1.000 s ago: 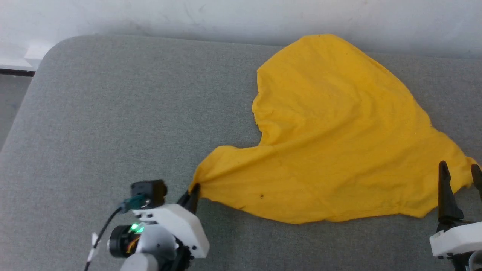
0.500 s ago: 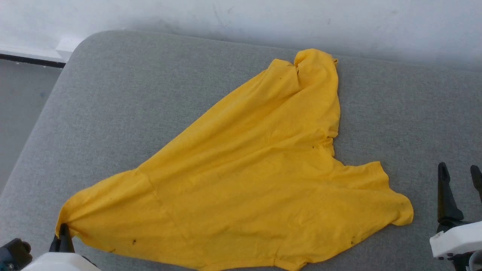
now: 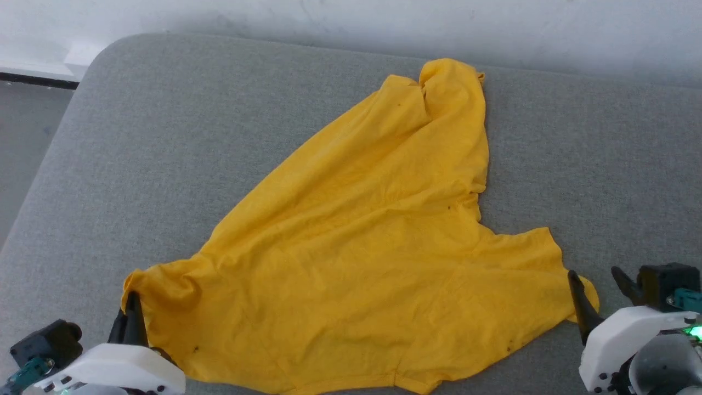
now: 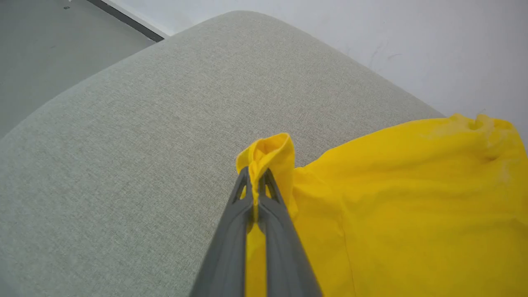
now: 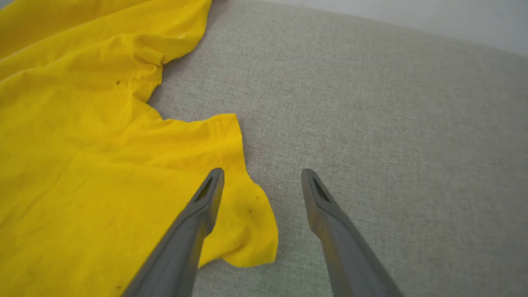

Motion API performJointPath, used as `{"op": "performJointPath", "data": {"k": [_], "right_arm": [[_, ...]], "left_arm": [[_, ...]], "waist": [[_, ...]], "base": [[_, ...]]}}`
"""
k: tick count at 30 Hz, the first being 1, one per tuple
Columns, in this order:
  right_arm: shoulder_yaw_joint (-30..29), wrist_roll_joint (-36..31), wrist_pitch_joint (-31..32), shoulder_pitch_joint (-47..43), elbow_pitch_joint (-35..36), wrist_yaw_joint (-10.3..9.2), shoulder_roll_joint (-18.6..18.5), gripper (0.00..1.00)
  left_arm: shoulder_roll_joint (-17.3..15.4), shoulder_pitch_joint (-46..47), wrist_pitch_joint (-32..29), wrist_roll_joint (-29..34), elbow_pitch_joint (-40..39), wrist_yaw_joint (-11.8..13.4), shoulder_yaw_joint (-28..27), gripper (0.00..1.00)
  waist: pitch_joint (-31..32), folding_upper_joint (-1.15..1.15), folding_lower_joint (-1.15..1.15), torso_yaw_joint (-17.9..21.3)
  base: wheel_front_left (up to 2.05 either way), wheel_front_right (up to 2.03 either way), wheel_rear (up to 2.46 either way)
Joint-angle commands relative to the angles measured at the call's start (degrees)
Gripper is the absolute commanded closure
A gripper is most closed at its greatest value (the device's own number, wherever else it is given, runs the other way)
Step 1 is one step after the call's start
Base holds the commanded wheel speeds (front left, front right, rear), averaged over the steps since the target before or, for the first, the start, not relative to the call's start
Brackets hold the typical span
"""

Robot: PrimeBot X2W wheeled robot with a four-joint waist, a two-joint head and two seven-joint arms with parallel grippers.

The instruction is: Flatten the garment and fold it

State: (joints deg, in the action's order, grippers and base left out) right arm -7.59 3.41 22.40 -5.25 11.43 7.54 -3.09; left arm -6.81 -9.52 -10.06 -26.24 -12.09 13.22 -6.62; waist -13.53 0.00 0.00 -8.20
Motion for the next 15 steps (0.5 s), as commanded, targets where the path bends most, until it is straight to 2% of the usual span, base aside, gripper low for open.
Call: {"op": "performJointPath", "data": {"k": [1, 9, 13, 14, 15], "right_arm": [[0.4, -0.3, 1.6, -0.2, 0.2, -0.05, -0.5, 0.0], [3.4, 0.2, 9.3, -0.7, -3.1, -0.05, -5.8, 0.0], [5.2, 1.7, 13.4, -1.3, -5.0, -0.05, -7.0, 0.0], [5.5, 2.6, 14.5, -1.5, -5.3, -0.05, -7.0, 0.04], [5.7, 3.4, 15.4, -1.6, -5.5, -0.05, -6.9, 0.62]], "left_arm": [[0.1, 1.0, 0.2, -0.3, -0.4, -0.2, 0.3, 1.0], [0.1, 1.1, -0.1, -0.3, -0.8, -0.3, 1.3, 1.0], [0.1, 0.8, -0.5, -0.5, -0.7, -0.3, 1.6, 1.0], [0.0, 0.7, -0.6, -0.5, -0.6, -0.3, 1.6, 1.0], [0.0, 0.6, -0.7, -0.5, -0.6, -0.3, 1.7, 1.0]], "waist": [[-0.5, 0.0, 0.0, 0.1], [-1.4, 0.0, 0.0, -0.4], [-1.0, 0.0, 0.0, -0.7], [-0.8, 0.0, 0.0, -0.8], [-0.7, 0.0, 0.0, -0.8]], "base": [[0.0, 0.0, 0.0], [0.0, 0.0, 0.0], [0.0, 0.0, 0.0], [0.0, 0.0, 0.0], [0.0, 0.0, 0.0]]}}
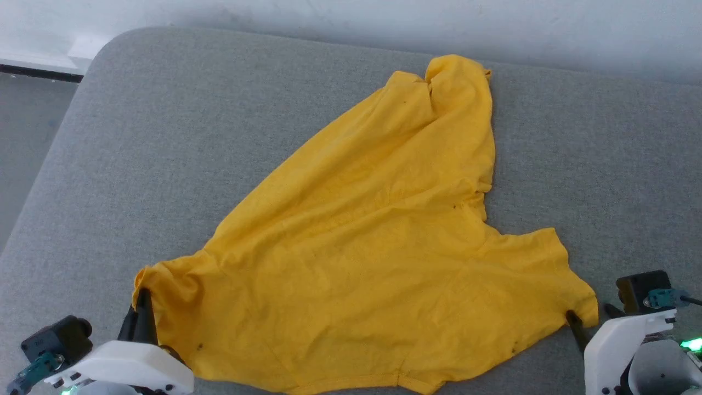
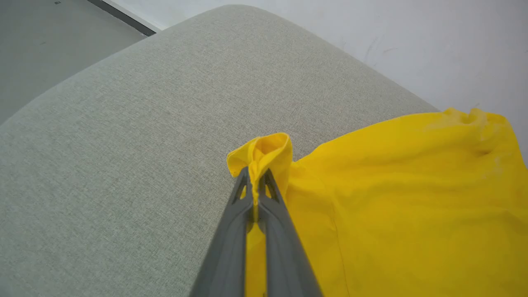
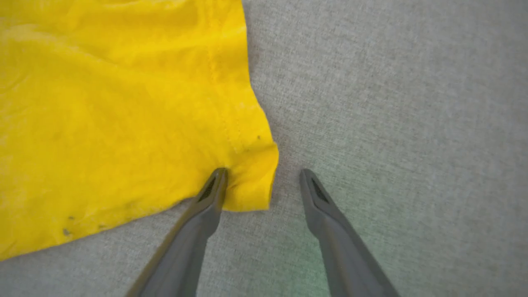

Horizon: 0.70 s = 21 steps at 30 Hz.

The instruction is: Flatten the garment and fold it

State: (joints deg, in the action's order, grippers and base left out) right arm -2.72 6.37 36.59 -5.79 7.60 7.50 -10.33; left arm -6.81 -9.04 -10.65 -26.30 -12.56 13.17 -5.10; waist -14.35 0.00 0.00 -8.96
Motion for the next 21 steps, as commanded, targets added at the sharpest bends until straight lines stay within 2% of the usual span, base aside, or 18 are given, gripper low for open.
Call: {"op": "performJointPath", "data": {"k": [1, 6, 16, 21], "right_arm": [[1.1, 1.0, 2.0, -1.1, -1.7, -0.01, 0.3, 1.0], [0.3, 1.3, 0.9, -0.5, -1.5, -0.01, 0.6, 1.0], [-6.9, 1.6, -14.2, 5.5, 1.4, -0.01, 6.0, 1.0], [-8.6, 4.7, -17.3, 11.4, 5.8, -0.01, 7.2, 1.0]], "left_arm": [[0.0, 0.0, -0.2, -0.5, -0.1, -0.2, 0.2, 1.0], [0.1, -0.4, -0.3, -0.7, 0.0, -0.1, 0.3, 1.0], [1.3, 1.6, 2.7, -3.3, -2.9, -1.0, 0.6, 1.0], [2.3, 5.8, 3.6, -7.0, -7.9, -1.6, 0.7, 1.0]], "waist": [[0.3, 0.0, 0.0, -0.1], [1.0, 0.0, 0.0, 0.1], [4.2, 0.0, 0.0, 1.9], [6.8, 0.0, 0.0, 3.9]], "base": [[0.0, 0.0, 0.0], [0.0, 0.0, 0.0], [0.0, 0.0, 0.0], [0.0, 0.0, 0.0]]}}
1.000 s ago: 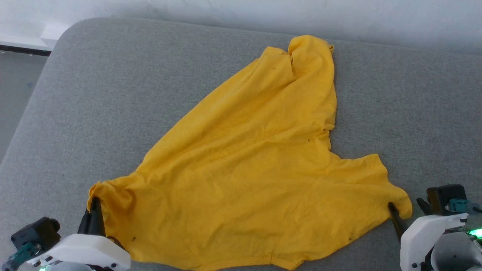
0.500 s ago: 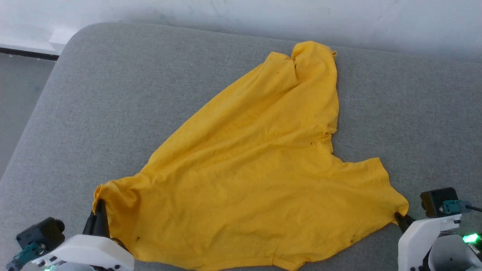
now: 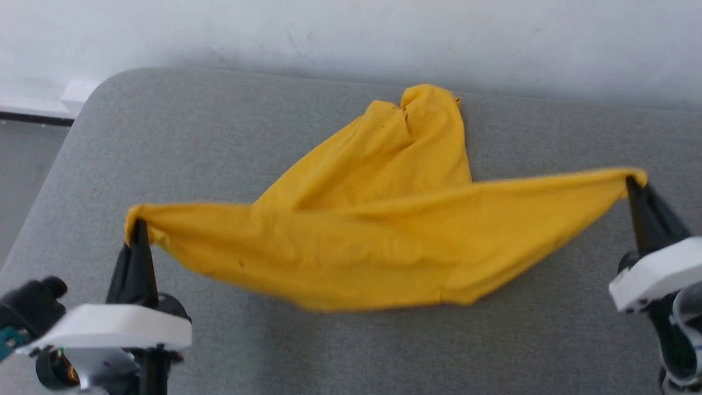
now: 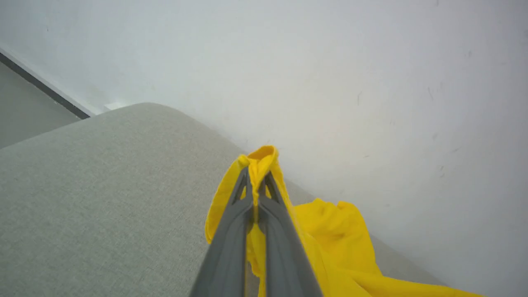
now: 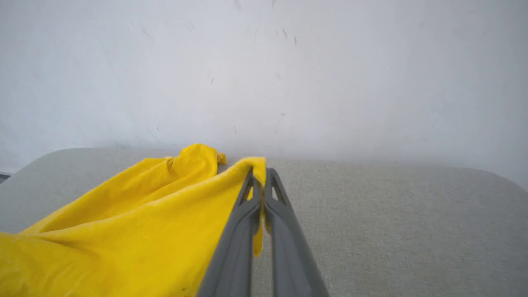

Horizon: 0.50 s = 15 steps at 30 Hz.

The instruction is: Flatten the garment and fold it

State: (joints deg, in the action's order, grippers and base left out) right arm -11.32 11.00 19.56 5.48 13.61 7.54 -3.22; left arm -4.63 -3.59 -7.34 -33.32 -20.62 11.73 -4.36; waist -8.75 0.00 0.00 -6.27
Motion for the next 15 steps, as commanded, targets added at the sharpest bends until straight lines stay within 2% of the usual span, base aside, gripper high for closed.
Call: {"op": "performJointPath", "data": {"k": [1, 4, 8, 15], "right_arm": [[0.0, 0.3, -0.3, 1.5, 1.0, -0.05, 0.2, 1.0], [0.7, 0.7, 0.4, 6.6, 4.6, -0.05, 0.3, 1.0], [2.4, 1.4, 2.6, 15.3, 8.2, -0.05, 0.3, 1.0], [4.7, 3.0, 8.5, 29.6, 10.8, -0.05, -2.3, 1.0]], "left_arm": [[0.1, 1.5, 0.3, -0.2, -0.7, -0.1, -0.1, 1.0], [-0.2, 6.0, -0.9, -1.2, -2.8, -0.6, 0.6, 1.0], [-2.4, 14.0, -4.2, -1.7, -4.7, -0.9, 1.4, 1.0], [-6.2, 30.7, -12.0, -3.5, -6.8, -0.3, 1.7, 1.0]], "waist": [[1.8, 0.0, 0.0, 1.7], [3.3, 0.0, 0.0, 3.0], [4.9, 0.0, 0.0, 4.6], [6.2, 0.0, 0.0, 6.6]], "base": [[0.0, 0.0, 0.0], [0.0, 0.0, 0.0], [0.0, 0.0, 0.0], [0.0, 0.0, 0.0]]}}
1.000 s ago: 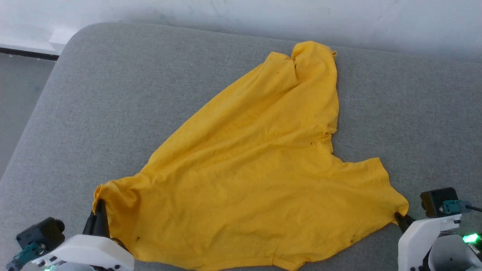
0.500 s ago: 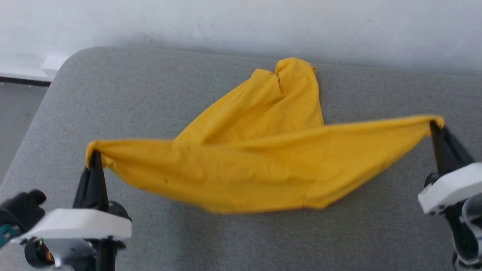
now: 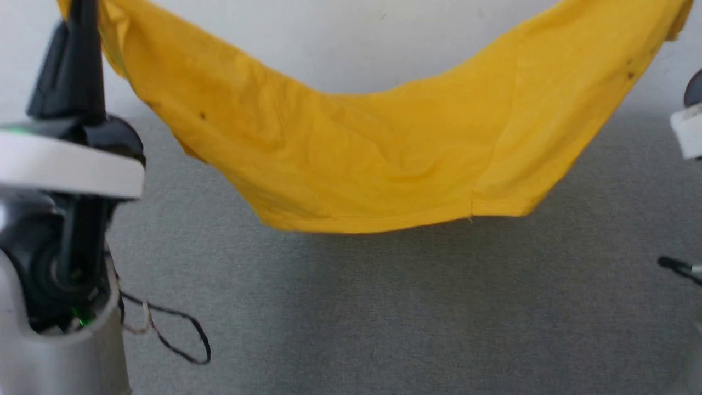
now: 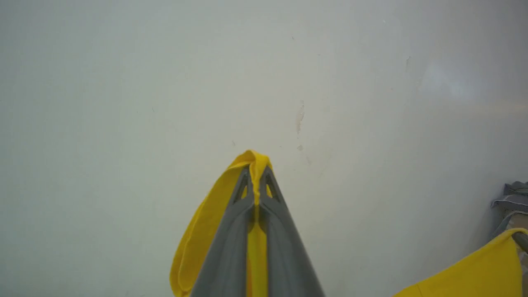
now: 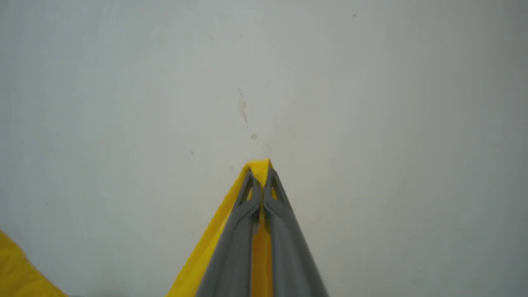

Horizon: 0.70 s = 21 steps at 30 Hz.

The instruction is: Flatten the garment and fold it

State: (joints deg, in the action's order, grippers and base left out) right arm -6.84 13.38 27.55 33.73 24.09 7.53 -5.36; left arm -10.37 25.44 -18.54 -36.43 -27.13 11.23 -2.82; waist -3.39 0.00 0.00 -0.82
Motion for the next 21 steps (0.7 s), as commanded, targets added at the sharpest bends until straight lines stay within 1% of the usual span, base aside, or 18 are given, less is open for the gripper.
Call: {"op": "performJointPath", "data": {"k": [1, 6, 9, 12, 15, 19, 21], "right_arm": [[0.5, 1.1, 1.5, 2.9, 0.5, -0.04, -0.4, 1.0], [1.0, 3.4, 6.4, 9.4, 1.4, -0.04, -0.6, 1.0], [0.9, 4.9, 9.6, 11.8, 1.6, -0.04, -0.3, 1.0], [0.4, 5.9, 12.6, 13.5, 0.3, -0.04, 0.1, 1.0], [-0.1, 5.6, 14.0, 15.7, -2.6, -0.04, 0.0, 1.0], [-0.3, 3.2, 13.1, 20.8, -8.7, -0.04, -1.2, 1.0], [-0.3, 1.5, 11.7, 24.7, -12.4, -0.04, -2.0, 1.0]], "left_arm": [[-1.0, 3.8, -2.1, -0.8, -0.5, 0.5, 0.3, 1.0], [-2.7, 12.4, -8.7, -2.1, -1.1, 2.0, 1.6, 1.0], [-4.0, 15.7, -12.7, -1.8, -0.5, 3.0, 3.1, 1.0], [-5.2, 18.3, -15.7, -0.8, 1.3, 4.0, 4.3, 1.0], [-5.9, 20.8, -17.8, -0.2, 4.4, 4.5, 5.3, 1.0], [-7.4, 26.5, -17.9, 1.6, 10.1, 3.0, 6.8, 1.0], [-7.5, 30.6, -17.1, 2.5, 13.8, 3.0, 6.9, 1.0]], "waist": [[0.8, 0.0, 0.0, 1.4], [-0.3, 0.0, 0.0, 2.7], [-2.0, 0.0, 0.0, 3.2], [-4.3, 0.0, 0.0, 3.8], [-7.8, 0.0, 0.0, 4.5], [-12.7, 0.0, 0.0, 5.1], [-15.1, 0.0, 0.0, 5.3]], "base": [[0.0, 0.0, 0.0], [0.0, 0.0, 0.0], [0.0, 0.0, 0.0], [0.0, 0.0, 0.0], [0.0, 0.0, 0.0], [0.0, 0.0, 0.0], [0.0, 0.0, 0.0]]}}
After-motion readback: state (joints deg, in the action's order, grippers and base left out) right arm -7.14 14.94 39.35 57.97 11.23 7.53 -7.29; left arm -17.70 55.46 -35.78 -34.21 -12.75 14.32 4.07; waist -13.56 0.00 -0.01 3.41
